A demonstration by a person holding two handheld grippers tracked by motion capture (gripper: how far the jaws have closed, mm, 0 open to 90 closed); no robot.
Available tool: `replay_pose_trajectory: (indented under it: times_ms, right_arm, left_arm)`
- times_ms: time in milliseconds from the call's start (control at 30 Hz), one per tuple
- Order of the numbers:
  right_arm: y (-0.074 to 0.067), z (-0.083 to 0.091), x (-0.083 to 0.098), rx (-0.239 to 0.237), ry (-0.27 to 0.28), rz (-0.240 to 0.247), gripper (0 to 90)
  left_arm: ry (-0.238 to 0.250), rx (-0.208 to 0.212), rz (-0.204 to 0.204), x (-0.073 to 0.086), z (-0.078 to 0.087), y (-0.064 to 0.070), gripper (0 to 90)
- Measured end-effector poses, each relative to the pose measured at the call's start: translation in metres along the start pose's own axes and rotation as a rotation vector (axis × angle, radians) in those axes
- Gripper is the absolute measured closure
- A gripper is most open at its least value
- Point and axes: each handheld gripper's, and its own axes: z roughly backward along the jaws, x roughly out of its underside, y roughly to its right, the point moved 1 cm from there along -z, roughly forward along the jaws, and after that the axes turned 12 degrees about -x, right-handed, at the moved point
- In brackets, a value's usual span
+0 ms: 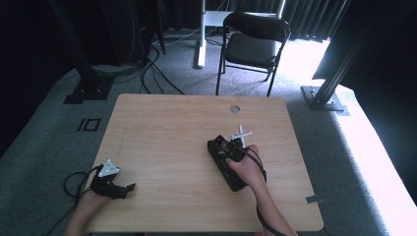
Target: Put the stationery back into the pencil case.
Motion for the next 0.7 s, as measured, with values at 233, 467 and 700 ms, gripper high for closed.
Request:
replay_pose_trajectory:
  times_ms: [233, 467, 700]
  right_arm:
    - [-0.001, -0.002, -0.002, 0.002, -0.019, 0.01, 68.1]
    - [-0.001, 0.0, -0.003, -0.02, -0.015, -0.003, 65.3]
    - [-0.006, 0.022, -0.01, -0.048, 0.056, 0.016, 65.4]
  left_arm:
    - [0.0, 0.0, 0.0, 0.0, 0.0, 0.0, 1.6]
    - [0.0, 0.0, 0.0, 0.0, 0.0, 0.0, 1.6]
    - [0.0, 0.0, 0.0, 0.0, 0.0, 0.0, 1.6]
